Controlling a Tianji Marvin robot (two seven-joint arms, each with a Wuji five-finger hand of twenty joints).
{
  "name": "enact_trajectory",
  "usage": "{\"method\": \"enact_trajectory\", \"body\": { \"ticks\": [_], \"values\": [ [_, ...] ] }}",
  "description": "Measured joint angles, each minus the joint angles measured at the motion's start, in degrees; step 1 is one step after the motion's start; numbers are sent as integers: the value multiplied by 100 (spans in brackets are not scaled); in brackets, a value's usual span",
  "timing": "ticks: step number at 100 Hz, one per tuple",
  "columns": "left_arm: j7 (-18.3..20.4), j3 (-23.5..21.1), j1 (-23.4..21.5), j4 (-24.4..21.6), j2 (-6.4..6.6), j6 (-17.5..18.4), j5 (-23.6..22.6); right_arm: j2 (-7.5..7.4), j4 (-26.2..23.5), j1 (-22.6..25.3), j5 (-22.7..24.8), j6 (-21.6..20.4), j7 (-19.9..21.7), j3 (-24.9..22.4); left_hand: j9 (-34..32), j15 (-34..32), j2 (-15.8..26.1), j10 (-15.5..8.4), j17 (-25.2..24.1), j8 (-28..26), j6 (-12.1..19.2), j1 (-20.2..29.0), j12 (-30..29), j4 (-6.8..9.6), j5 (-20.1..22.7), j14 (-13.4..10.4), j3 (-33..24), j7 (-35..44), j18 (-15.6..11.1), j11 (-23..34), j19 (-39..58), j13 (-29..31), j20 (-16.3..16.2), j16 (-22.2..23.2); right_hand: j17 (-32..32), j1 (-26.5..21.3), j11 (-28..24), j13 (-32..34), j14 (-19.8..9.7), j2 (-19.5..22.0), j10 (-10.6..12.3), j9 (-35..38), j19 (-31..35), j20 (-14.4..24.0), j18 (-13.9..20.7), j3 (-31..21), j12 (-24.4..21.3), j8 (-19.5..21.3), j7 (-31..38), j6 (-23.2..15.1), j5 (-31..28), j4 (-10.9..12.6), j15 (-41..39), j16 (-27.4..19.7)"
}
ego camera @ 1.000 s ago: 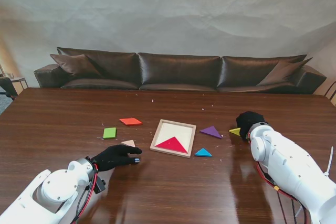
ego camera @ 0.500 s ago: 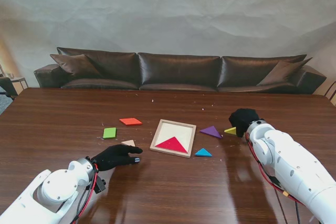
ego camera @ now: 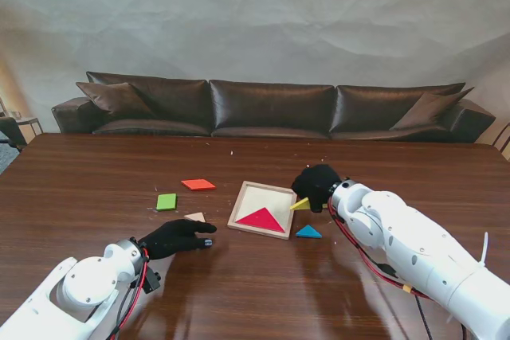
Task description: Assemble the tangram pieces into a square
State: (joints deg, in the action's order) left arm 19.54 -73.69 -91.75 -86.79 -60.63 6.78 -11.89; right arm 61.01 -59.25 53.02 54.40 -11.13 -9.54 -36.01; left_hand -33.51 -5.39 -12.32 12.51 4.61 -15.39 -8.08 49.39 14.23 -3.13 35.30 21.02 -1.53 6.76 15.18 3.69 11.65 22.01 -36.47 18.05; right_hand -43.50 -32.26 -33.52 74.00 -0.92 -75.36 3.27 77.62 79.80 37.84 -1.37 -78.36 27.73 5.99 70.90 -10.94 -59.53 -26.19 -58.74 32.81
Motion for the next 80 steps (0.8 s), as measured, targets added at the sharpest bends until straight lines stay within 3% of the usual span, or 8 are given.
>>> {"method": "enact_trajectory", "body": {
  "ticks": [25, 55, 67, 80],
  "values": [
    [15, 0, 5, 9, 1, 8, 27, 201, 109, -406, -179, -339, -319, 692, 0, 0, 0, 0, 0, 0, 0, 0, 0, 0, 0, 1, 1, 0, 0, 0, 0, 0, 1, 0, 0, 1, 7, -22, -1, -63, 181, 1, -300, -37, 0, 3, 2, -268, 112, -218, 1, -7, 281, -130],
    [15, -7, -8, -4, 0, -20, 40, 629, 985, -926, -647, -603, -827, 1543, 0, -1, 0, 0, -1, 0, 0, 0, 0, 0, 0, 1, 2, 0, -52, 0, 0, 1, 2, 1, -2, -152, 101, -41, -2, -433, 276, 66, -522, -167, 0, 8, -152, -450, 118, -289, -310, -8, 620, -257],
    [19, -7, -8, -8, 0, -47, 57, 868, 1524, -1145, -746, -822, -1210, 1948, 0, 0, 0, 0, -4, 0, 0, 0, 0, 0, 0, 1, 2, 0, -105, 0, -6, 1, 3, 1, -2, -218, 87, -83, -2, -590, 300, 71, -525, -723, 0, 8, -219, -583, 108, -298, -432, -9, 659, -257],
    [21, -7, -8, -14, 0, -73, 70, 1075, 1894, -1319, -771, -935, -1445, 2263, 0, -1, 0, 0, -6, 0, 0, 0, 0, 0, 0, 1, 6, 0, -125, 0, -15, 1, 4, 1, -2, -269, 80, -83, -16, -717, 347, 141, -525, -883, 2, 8, -231, -640, 106, -301, -553, -9, 667, -257]
  ]
}}
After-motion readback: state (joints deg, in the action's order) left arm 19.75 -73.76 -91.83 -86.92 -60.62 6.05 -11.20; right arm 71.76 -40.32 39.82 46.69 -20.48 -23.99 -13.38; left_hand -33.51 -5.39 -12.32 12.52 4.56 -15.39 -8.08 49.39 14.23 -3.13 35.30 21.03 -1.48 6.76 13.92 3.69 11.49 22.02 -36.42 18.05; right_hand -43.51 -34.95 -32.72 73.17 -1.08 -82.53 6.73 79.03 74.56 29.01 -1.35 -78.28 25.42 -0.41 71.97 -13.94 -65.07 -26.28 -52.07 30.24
